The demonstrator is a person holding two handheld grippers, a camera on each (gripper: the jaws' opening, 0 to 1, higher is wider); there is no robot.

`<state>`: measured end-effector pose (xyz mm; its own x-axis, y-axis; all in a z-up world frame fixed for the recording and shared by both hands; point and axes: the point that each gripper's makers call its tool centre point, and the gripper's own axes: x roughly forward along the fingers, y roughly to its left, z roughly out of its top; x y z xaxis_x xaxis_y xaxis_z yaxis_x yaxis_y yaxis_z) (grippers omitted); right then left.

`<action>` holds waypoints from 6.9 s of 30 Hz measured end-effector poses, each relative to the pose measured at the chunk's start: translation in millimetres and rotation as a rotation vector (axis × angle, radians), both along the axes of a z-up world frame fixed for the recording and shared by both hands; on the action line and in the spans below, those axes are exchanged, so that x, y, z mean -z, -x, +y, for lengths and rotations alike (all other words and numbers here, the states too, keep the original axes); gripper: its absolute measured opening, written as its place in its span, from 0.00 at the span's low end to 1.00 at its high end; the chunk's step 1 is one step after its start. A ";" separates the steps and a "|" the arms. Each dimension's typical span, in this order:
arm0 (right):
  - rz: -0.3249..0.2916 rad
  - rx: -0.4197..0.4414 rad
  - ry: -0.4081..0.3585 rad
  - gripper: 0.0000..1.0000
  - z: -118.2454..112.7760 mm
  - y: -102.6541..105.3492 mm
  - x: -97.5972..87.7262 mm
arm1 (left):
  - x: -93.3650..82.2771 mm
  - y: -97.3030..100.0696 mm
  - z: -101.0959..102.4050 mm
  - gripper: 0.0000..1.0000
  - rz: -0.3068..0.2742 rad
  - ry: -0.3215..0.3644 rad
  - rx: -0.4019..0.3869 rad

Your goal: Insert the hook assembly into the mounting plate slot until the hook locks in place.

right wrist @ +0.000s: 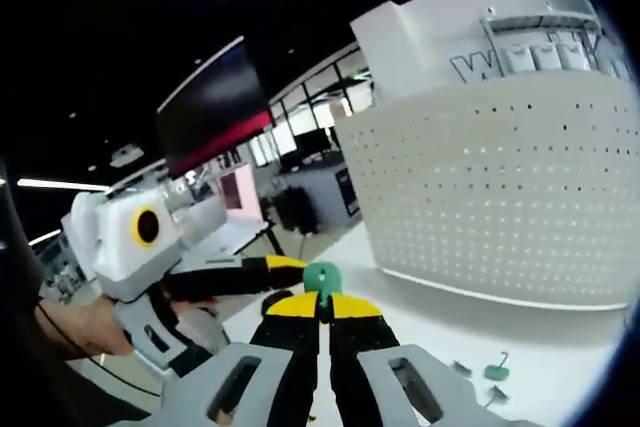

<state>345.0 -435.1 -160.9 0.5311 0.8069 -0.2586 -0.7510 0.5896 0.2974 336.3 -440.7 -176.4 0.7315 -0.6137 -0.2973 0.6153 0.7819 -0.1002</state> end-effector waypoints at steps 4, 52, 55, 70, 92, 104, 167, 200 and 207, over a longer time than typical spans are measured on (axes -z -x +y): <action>-0.012 0.000 0.004 0.00 -0.5 -2.2 -1.3 | -2.3 1.7 -3.5 0.97 0.014 0.037 0.011; -0.273 0.401 0.116 0.00 -114.1 -130.3 -36.0 | -11.9 7.4 3.8 1.00 0.007 0.062 0.015; -0.297 0.450 0.126 0.00 -125.6 -143.7 -39.1 | -9.7 6.7 4.4 1.00 0.014 0.062 0.014; -0.387 0.625 0.114 0.00 -163.9 -196.6 -59.6 | 2.9 -1.4 22.3 1.00 0.050 0.083 -0.040; -0.455 0.742 0.093 0.00 -182.9 -234.7 -77.3 | 2.2 -11.2 38.1 1.00 0.054 0.092 -0.098; -0.419 0.758 0.063 0.00 -181.5 -241.7 -70.4 | 3.7 -14.3 43.6 1.00 0.060 0.094 -0.118; -0.456 0.762 0.109 0.20 -187.7 -202.7 -100.3 | -5.3 8.0 42.3 1.00 0.034 0.102 -0.130; -0.319 0.553 0.321 0.22 -193.8 -99.5 -1.8 | 2.2 29.3 34.3 1.00 0.046 0.058 -0.115; -0.267 0.469 0.372 0.22 -190.4 -69.2 33.2 | 5.2 31.5 30.8 1.00 0.054 0.059 -0.106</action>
